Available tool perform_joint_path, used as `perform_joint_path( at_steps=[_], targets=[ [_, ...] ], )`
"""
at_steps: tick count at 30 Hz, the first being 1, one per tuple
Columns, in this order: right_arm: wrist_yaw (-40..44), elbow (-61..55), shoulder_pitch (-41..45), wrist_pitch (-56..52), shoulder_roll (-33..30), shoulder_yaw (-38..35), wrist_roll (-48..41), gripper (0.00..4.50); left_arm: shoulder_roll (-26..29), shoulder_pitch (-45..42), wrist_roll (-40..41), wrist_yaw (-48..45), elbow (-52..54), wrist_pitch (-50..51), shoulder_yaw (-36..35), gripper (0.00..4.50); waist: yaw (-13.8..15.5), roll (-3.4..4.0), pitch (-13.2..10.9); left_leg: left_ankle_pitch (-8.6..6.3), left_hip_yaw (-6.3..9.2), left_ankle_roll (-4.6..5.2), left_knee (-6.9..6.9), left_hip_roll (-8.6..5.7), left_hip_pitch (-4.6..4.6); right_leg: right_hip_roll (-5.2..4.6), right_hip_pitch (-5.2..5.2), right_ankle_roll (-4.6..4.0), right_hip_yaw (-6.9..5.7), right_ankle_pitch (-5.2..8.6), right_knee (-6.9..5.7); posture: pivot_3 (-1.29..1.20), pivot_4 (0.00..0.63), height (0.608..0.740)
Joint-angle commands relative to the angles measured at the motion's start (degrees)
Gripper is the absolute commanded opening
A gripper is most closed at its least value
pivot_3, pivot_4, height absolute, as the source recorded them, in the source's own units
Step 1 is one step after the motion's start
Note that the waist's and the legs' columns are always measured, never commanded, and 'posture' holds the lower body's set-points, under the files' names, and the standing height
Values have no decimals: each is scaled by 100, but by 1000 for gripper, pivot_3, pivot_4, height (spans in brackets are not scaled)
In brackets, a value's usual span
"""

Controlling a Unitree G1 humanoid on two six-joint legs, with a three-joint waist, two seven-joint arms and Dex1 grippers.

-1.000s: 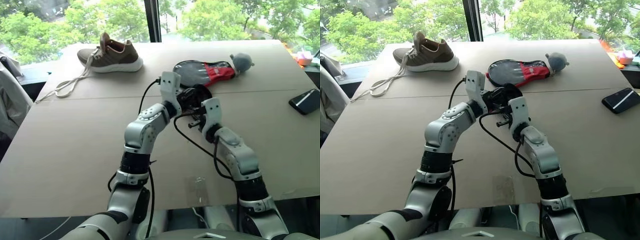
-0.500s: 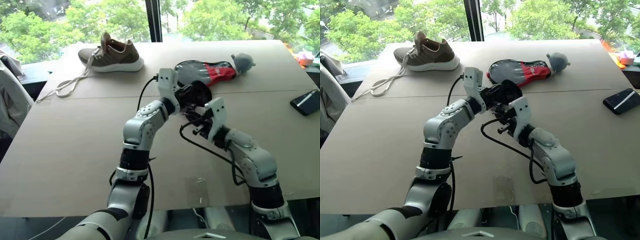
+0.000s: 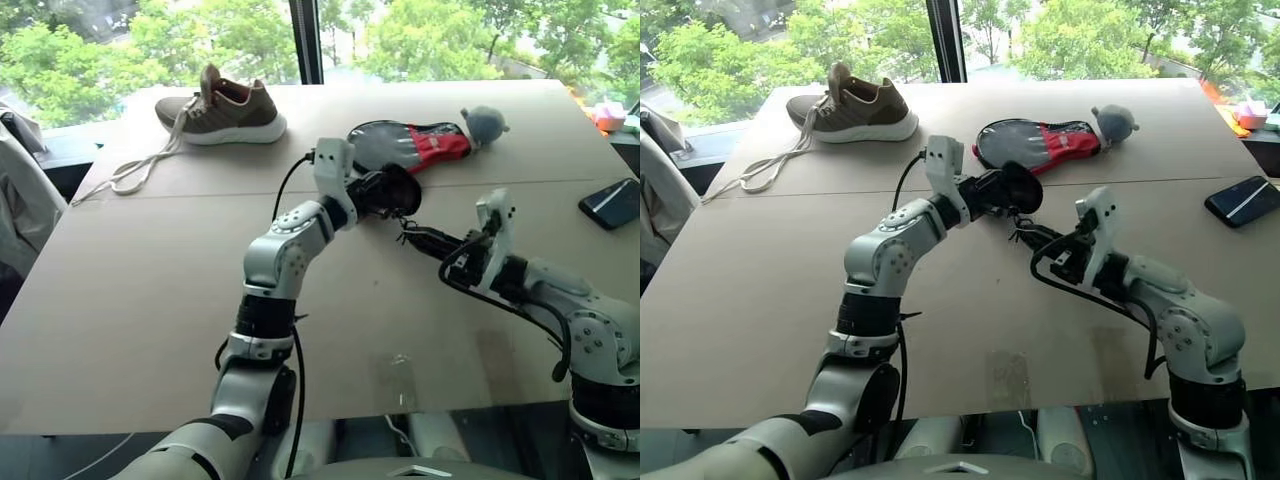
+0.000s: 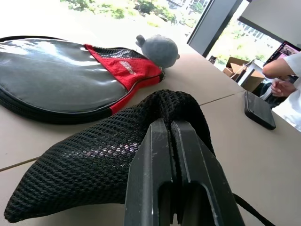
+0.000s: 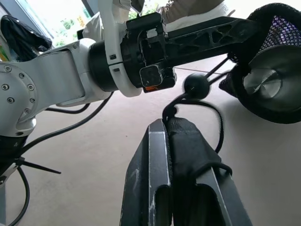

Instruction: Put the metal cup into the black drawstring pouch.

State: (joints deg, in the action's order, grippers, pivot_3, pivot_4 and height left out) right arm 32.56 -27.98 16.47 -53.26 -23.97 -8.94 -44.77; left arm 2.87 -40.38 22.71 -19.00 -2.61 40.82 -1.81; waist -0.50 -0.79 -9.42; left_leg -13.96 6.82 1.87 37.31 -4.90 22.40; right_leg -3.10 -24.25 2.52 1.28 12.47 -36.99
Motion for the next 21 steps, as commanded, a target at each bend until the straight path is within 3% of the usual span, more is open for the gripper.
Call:
perform_joint_path(
  at_steps=[1,9,15,16,17,19,21],
  targets=[
    [34,41,149,186,-224,-263,-76,43,-2,-52,164,-136,245,-91,-49,0,15,0,0,0,0,0,0,0,0,0,0,0,0,0,0,0,150,740],
    [-130,138,261,180,-310,-271,-171,43,-35,54,287,-97,395,-73,-47,0,36,0,0,0,-1,0,1,1,1,-1,0,0,2,0,0,0,150,740],
    [-8,538,214,672,-654,853,1028,43,-74,121,353,-44,475,0,-29,0,49,-1,0,0,-4,0,3,0,1,-1,0,0,2,0,1,0,150,740],
    [-19,643,265,777,-571,985,1120,562,-67,115,339,-44,473,6,-20,0,53,-1,0,1,-5,0,3,0,2,-1,0,0,2,0,1,0,150,740],
    [-119,784,331,909,-425,1060,1238,734,-67,101,335,-45,464,10,-20,0,48,-1,0,1,-5,-1,3,0,1,-1,0,0,2,0,1,0,150,740],
    [-243,1105,452,1155,-201,1194,1502,1562,-64,72,327,-50,447,14,-17,0,36,-1,0,1,-5,-1,3,3,0,1,0,0,4,0,0,0,150,740],
    [-245,1369,528,1335,-77,1298,1716,1562,-59,50,320,-56,435,14,-12,0,28,-1,0,1,-7,-1,3,2,0,0,-1,0,6,0,-1,0,150,740]
  ],
)
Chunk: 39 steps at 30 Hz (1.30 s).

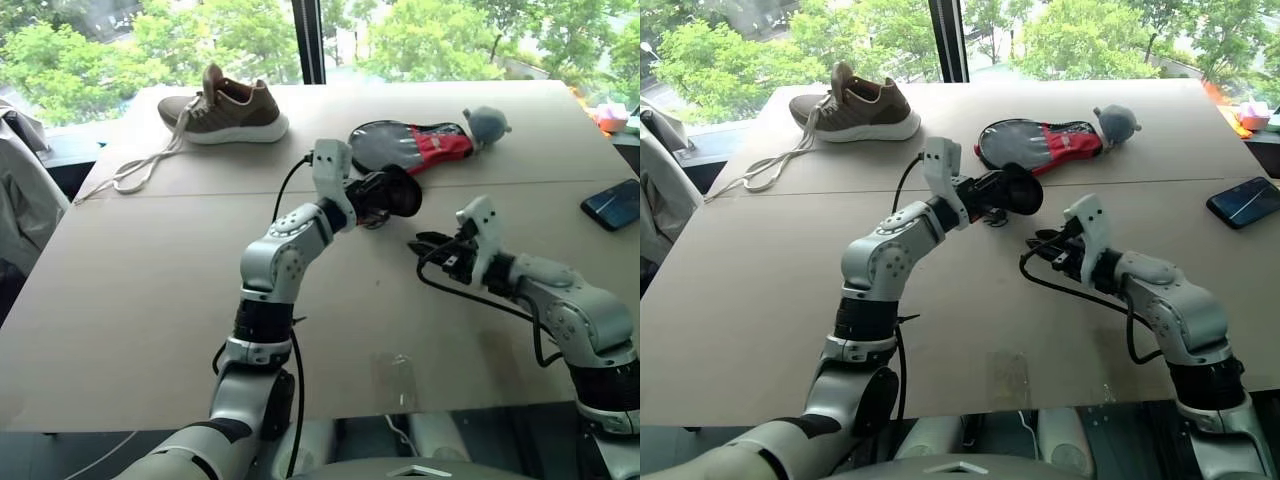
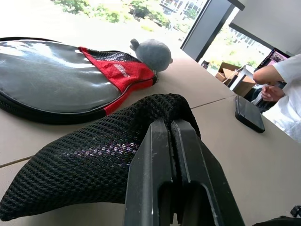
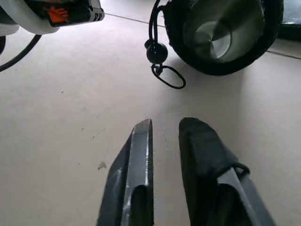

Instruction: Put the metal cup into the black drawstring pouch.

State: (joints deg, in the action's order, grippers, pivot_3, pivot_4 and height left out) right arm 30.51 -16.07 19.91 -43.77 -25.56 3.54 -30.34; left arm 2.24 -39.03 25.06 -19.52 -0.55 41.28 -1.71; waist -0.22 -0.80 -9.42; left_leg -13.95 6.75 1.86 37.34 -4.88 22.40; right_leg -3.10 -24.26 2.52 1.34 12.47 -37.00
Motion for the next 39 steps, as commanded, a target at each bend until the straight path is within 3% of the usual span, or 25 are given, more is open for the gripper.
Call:
perform_joint_path(
  at_steps=[1,8,11,15,19,24,29,33,39],
  targets=[
    [-12,347,225,535,126,113,402,1562,5,-97,81,-4,221,-33,-23,0,1,0,0,0,0,0,2,0,0,1,0,0,-1,0,0,0,150,740],
    [330,1100,478,1210,377,349,842,1562,172,10,226,-315,438,122,83,0,1,0,0,0,2,0,2,-2,1,1,-1,0,-2,0,0,0,150,740],
    [531,854,219,1123,160,216,771,1608,177,130,688,-669,759,314,1,679,3,0,0,0,1,0,2,-2,3,-1,-2,0,0,0,3,0,150,740],
    [601,496,-62,967,10,139,692,1608,369,233,708,-889,1082,479,351,2517,16,1,0,-1,6,0,2,-2,9,-1,-3,1,-2,0,10,0,150,740],
    [642,57,-278,767,-91,261,695,1608,1042,529,1086,-1541,1612,878,427,3849,-52,2,1,-1,2,0,1,1,1,2,-2,0,5,0,-1,0,150,740],
    [894,-741,-474,396,-312,579,582,1608,2482,1145,1410,-2531,2051,1024,175,3849,-89,6,-1,-1,-5,0,-13,12,-17,11,-1,-3,14,2,-11,0,150,740],
    [864,-770,22,414,-161,860,743,1608,3888,2139,969,-3391,1992,246,-68,3849,-73,7,-2,-7,-12,11,-14,10,-23,7,6,-3,15,2,2,0,150,740],
    [674,29,674,805,290,1137,1213,1608,4269,2550,535,-3504,1764,-442,-144,3849,-25,6,-2,-9,-15,15,-14,11,-28,7,6,-3,18,2,4,0,150,740],
    [262,1366,1135,812,845,1032,1564,1608,4098,2548,724,-3277,1913,-543,-496,3849,36,5,-1,-2,3,0,-15,7,-21,-2,8,-4,16,1,13,0,150,740]
  ],
)
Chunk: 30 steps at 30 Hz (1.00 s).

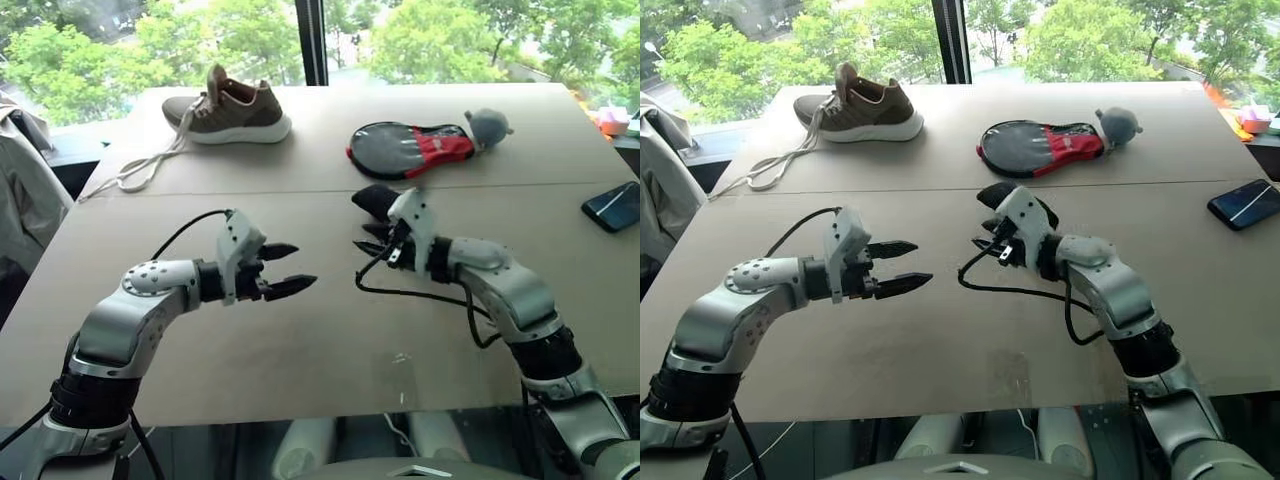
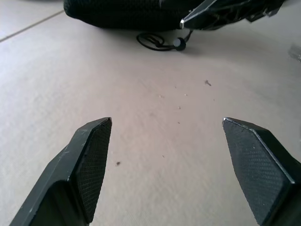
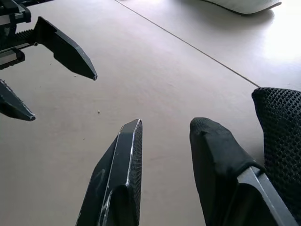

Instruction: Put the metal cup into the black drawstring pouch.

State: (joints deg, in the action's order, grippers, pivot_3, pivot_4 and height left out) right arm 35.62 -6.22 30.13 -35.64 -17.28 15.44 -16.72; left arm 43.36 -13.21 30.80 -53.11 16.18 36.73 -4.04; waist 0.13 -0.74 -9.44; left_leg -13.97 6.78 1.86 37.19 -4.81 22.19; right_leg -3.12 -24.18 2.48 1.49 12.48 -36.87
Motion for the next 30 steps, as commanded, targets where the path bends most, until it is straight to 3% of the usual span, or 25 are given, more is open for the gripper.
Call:
perform_joint_path(
  at_steps=[1,9,22,30],
  targets=[
    [-274,511,140,21,-47,-171,303,1608,-20,-9,172,119,309,-75,-314,3849,1,0,0,0,-1,0,0,-2,2,-1,-2,0,0,0,1,0,150,740],
    [-8,468,171,97,-666,-93,677,1608,69,343,663,26,925,32,-694,3849,-102,1,0,0,-4,0,-5,-2,61,-1,-58,0,8,0,-3,0,150,740],
    [-130,-203,60,-669,-591,-713,360,1608,145,309,623,14,1090,3,-527,3849,-73,0,0,0,-5,0,0,-1,55,0,-52,-7,6,-7,-11,0,150,740],
    [-138,-327,-182,-696,-656,-548,497,1608,144,162,646,-8,1057,36,-427,3849,-92,1,0,1,-7,0,-1,-1,54,1,-53,-7,8,-7,-11,0,150,740]
  ],
)
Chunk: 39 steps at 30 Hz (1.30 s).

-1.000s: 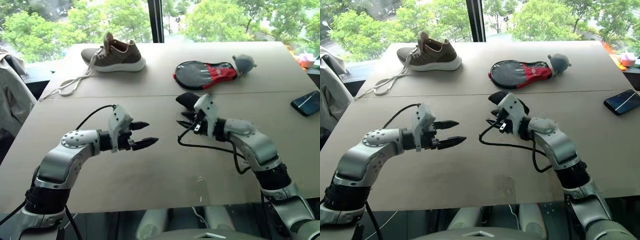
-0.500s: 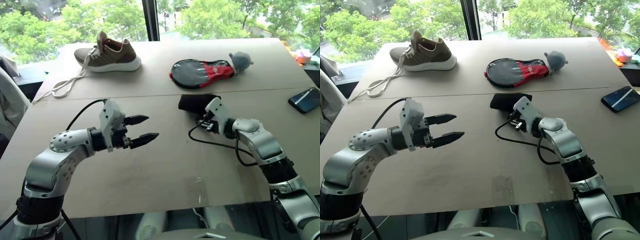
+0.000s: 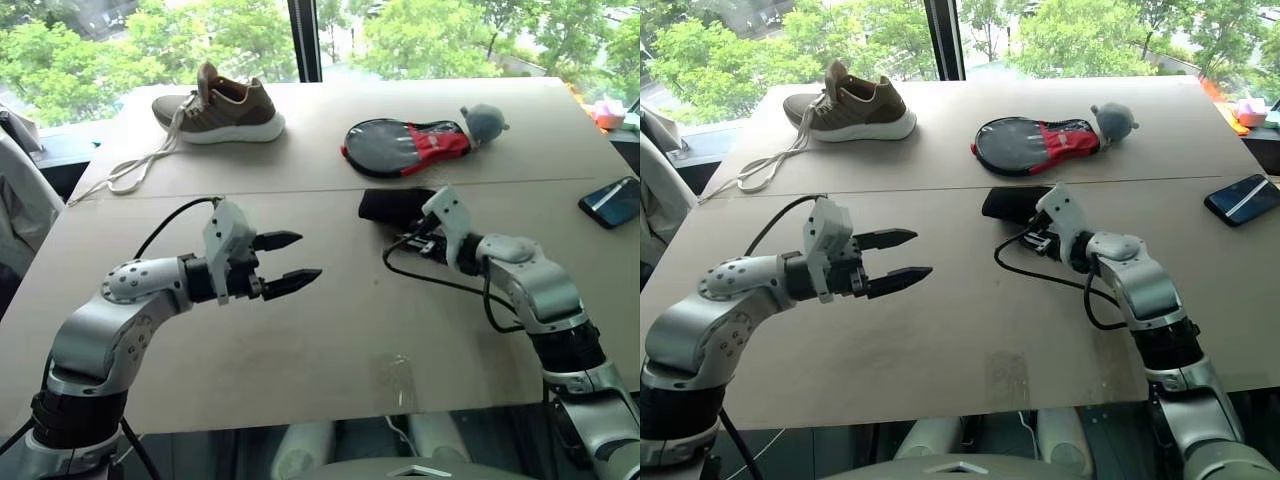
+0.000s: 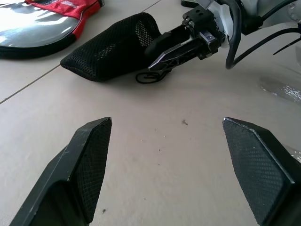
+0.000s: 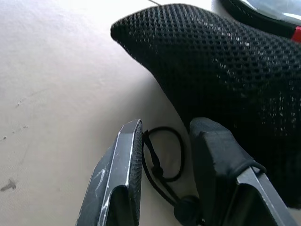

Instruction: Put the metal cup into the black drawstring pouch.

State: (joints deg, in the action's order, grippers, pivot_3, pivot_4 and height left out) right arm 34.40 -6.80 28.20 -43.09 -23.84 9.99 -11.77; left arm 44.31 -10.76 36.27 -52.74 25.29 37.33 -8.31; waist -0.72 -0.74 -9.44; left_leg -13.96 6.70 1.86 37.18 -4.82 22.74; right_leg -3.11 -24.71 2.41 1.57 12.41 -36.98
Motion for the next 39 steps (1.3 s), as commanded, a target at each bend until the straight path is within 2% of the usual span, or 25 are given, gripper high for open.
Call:
perform_joint_path(
  at_steps=[1,18,19,22,29,32,36,39],
  targets=[
    [-16,-271,-7,43,16,-3,-11,1608,52,-82,105,-51,150,-18,-5,3849,-10,0,0,0,-1,0,0,0,-1,0,0,0,0,0,0,0,150,740],
    [-19,513,37,275,373,-145,-87,1608,-43,-107,316,185,251,139,-151,3849,-4,-1,1,0,1,0,3,0,-2,1,2,0,-1,0,-3,0,150,740],
    [-16,544,43,298,373,-146,-76,1061,-40,-100,319,199,256,141,-155,3915,-2,-1,1,0,1,0,3,0,-2,1,2,0,-1,0,-3,0,150,740],
    [-15,537,20,302,367,-143,-69,44,-23,-44,295,221,274,122,-171,3915,-3,-1,1,0,0,0,3,0,-2,1,2,0,-2,0,-3,0,150,740],
    [-24,323,16,236,326,-239,-118,44,-10,-43,242,205,235,61,-138,3915,-1,-1,1,0,1,0,3,0,-2,1,1,0,-2,0,-4,0,150,740],
    [27,-17,58,26,372,-522,-459,44,-5,-80,243,187,192,51,-132,3915,-2,0,1,0,0,0,3,0,-2,1,1,0,-2,0,-4,0,150,740],
    [62,-537,143,-475,613,-1127,-1338,44,-15,-121,221,165,146,16,-90,3915,-3,0,1,0,3,0,0,0,-2,1,1,0,0,0,-3,0,150,740],
    [-205,-801,352,-794,1027,-1762,-2149,44,-74,-206,212,182,113,-6,-23,3915,-9,0,1,0,2,0,0,1,-2,2,1,0,1,0,-4,0,150,740]
  ],
)
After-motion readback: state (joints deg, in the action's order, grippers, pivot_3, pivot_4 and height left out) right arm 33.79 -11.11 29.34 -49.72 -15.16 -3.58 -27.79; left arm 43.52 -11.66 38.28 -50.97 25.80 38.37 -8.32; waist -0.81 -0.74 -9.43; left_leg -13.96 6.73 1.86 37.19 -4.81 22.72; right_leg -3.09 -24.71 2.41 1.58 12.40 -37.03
